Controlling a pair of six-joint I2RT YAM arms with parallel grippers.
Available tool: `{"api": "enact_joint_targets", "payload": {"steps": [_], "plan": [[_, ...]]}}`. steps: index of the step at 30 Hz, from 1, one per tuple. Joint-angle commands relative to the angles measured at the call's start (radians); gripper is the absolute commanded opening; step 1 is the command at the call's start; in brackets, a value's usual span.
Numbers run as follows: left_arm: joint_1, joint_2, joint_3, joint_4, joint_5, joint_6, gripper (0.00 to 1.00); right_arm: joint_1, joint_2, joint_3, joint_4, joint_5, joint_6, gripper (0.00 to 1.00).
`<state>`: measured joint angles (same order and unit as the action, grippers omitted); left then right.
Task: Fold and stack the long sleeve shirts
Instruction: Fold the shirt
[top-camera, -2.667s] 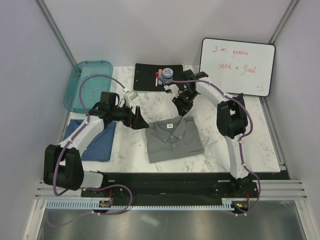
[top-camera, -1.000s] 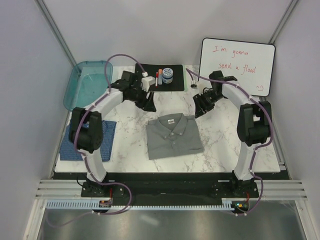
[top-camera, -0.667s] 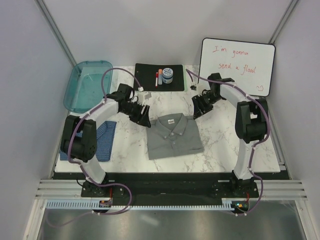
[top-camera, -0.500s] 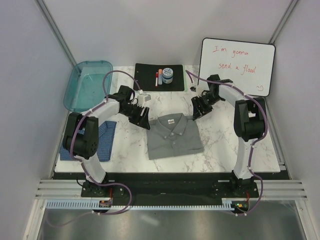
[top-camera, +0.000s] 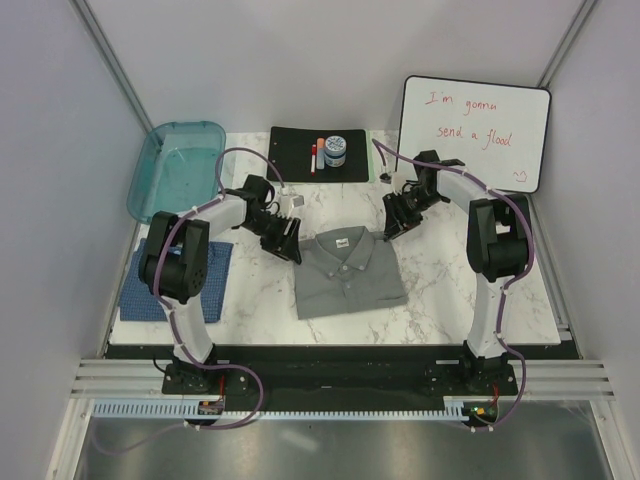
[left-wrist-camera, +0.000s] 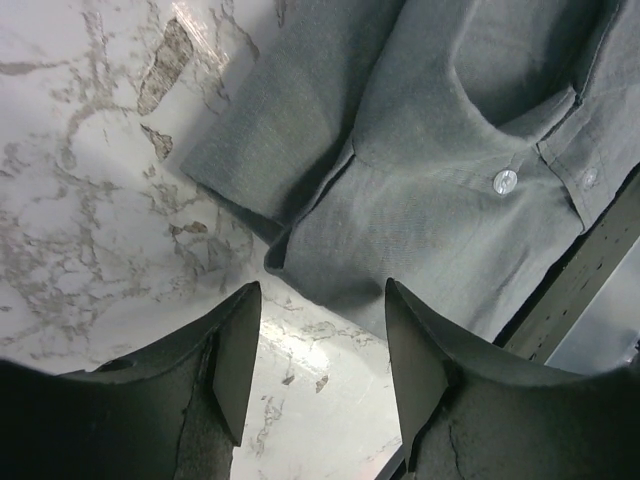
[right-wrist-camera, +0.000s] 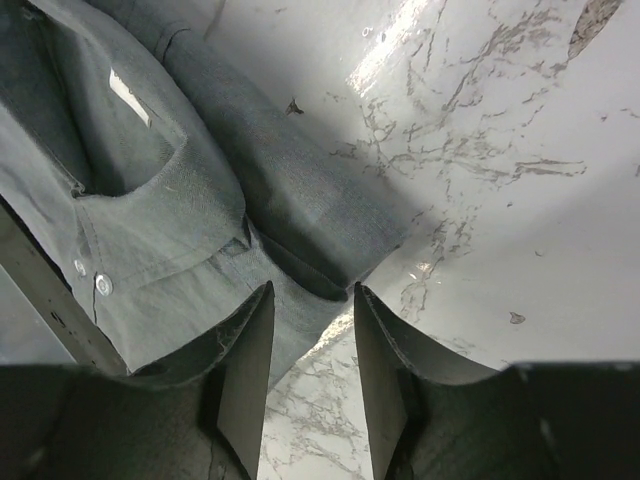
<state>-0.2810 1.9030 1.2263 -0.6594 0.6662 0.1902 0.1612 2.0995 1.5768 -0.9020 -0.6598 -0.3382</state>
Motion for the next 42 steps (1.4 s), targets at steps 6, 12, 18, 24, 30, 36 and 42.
{"api": "enact_joint_targets", "payload": {"steps": [6, 12, 18, 24, 30, 36, 42], "plan": [[0.005, 0.028, 0.067, 0.010, 0.044, -0.031, 0.57, -0.005, 0.008, -0.001, -0.003, -0.009, 0.011, 0.52], [0.005, 0.042, 0.067, 0.024, 0.062, -0.041, 0.56, -0.003, 0.042, 0.022, -0.035, -0.055, 0.011, 0.49], [0.005, 0.030, 0.073, 0.029, 0.082, -0.038, 0.27, -0.006, 0.019, 0.023, -0.063, -0.067, -0.018, 0.08], [0.003, -0.028, 0.094, 0.041, 0.082, -0.040, 0.02, -0.012, -0.015, 0.075, -0.075, -0.051, -0.015, 0.00], [0.019, 0.049, 0.139, 0.061, 0.013, -0.023, 0.02, -0.015, 0.030, 0.107, -0.052, -0.015, -0.021, 0.00], [0.043, 0.134, 0.176, 0.092, -0.016, -0.023, 0.06, -0.022, 0.014, 0.046, 0.078, 0.052, 0.020, 0.00], [0.112, -0.002, 0.147, 0.156, 0.030, -0.090, 0.55, -0.049, -0.110, 0.083, 0.051, 0.075, 0.056, 0.60]]}}
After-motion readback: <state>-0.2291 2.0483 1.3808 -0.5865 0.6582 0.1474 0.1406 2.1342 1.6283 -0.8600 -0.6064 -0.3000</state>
